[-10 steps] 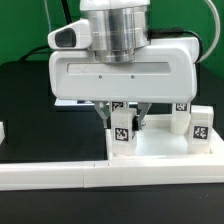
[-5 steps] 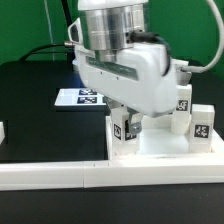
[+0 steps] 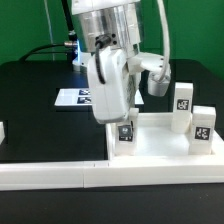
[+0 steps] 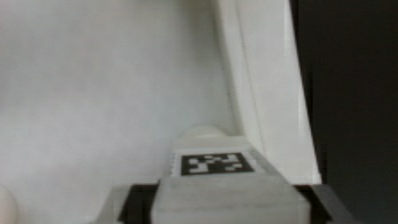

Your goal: Assemble square table

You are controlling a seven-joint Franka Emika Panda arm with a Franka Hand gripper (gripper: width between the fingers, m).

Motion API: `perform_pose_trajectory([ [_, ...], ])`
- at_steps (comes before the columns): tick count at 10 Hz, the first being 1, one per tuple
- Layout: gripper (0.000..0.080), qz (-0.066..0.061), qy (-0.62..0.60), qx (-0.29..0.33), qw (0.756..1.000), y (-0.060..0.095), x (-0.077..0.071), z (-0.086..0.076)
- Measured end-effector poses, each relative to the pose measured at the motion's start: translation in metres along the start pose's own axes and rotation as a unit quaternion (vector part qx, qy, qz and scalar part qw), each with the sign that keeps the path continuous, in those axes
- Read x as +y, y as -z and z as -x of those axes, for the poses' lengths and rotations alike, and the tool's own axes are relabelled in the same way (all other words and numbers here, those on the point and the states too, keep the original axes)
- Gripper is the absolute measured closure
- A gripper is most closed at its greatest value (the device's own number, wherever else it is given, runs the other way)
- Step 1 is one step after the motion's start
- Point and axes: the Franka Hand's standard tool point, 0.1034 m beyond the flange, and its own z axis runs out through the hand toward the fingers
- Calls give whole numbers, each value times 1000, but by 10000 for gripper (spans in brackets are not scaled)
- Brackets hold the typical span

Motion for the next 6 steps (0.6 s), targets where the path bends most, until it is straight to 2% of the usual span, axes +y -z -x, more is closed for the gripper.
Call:
perform_pose_trajectory([
  [4, 511, 0, -53, 3, 999, -1, 0, -2],
  [5, 429, 0, -52, 3, 999, -1, 0, -2],
  [6, 429, 0, -50, 3, 999, -1, 0, -2],
])
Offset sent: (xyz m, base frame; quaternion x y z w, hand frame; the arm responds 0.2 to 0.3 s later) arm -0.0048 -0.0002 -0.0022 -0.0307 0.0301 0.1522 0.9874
